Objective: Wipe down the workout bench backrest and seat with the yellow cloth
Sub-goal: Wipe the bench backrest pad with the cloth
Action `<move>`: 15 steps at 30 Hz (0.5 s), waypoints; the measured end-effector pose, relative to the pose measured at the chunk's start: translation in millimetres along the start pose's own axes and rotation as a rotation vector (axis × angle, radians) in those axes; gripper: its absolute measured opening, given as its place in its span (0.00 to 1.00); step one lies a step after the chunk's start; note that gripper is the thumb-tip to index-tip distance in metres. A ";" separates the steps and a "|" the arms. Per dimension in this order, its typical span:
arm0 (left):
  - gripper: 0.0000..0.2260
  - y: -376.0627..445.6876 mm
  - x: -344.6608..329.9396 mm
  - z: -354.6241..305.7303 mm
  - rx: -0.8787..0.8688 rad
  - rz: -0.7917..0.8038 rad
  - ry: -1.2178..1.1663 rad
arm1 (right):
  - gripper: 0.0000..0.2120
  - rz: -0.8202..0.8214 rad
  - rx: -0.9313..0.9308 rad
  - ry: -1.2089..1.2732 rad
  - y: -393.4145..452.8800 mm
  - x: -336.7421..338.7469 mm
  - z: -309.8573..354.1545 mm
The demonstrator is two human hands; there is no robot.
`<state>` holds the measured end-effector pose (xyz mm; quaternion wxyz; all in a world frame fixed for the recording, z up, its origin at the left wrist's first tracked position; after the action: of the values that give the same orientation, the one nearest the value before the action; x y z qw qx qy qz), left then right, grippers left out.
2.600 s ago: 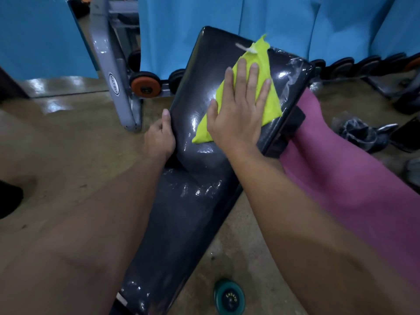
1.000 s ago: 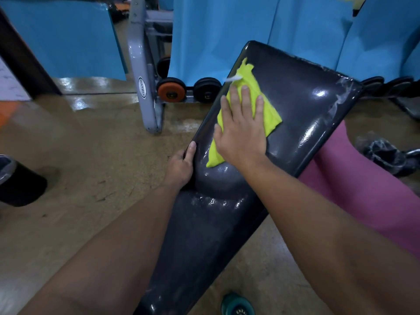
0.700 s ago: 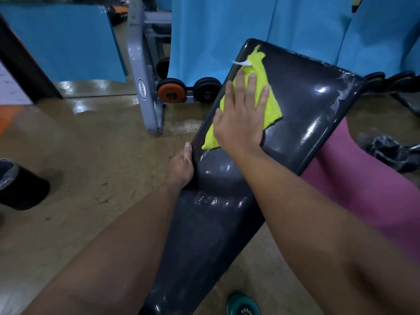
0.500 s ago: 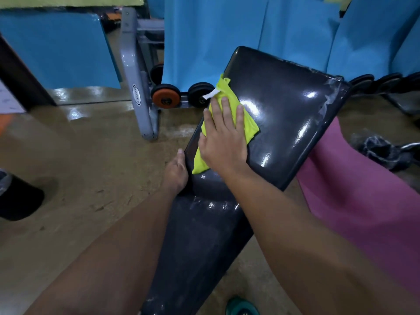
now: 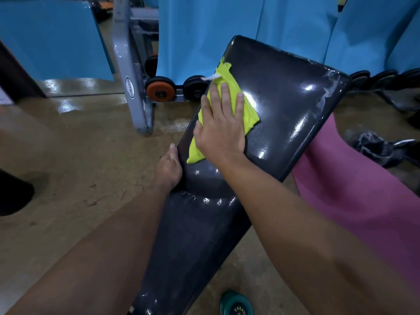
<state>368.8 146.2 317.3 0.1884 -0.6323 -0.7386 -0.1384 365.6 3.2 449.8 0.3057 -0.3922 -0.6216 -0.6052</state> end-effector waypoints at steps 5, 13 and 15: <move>0.27 4.9 -2.8 2.7 -0.006 0.020 -0.035 | 0.31 0.139 0.179 -0.062 -13.2 -10.0 37.6; 0.27 2.2 0.1 -0.5 0.009 0.002 0.045 | 0.28 0.022 0.026 0.013 -23.7 -5.2 3.3; 0.27 2.9 -0.7 -0.6 -0.005 0.005 0.023 | 0.28 0.047 0.017 0.027 -22.8 -3.2 10.2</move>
<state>371.8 145.9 317.4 0.1957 -0.6331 -0.7343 -0.1471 348.6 13.8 434.6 0.3316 -0.3961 -0.6132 -0.5976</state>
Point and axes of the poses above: each hand's wrist, its own y-axis towards the middle knuckle, its own x-axis out of the back of the hand, z = x × y, the point moved 6 cm from there along y, towards the middle knuckle, and after that the axes turned 8 degrees about -x, right-handed, at the moved point
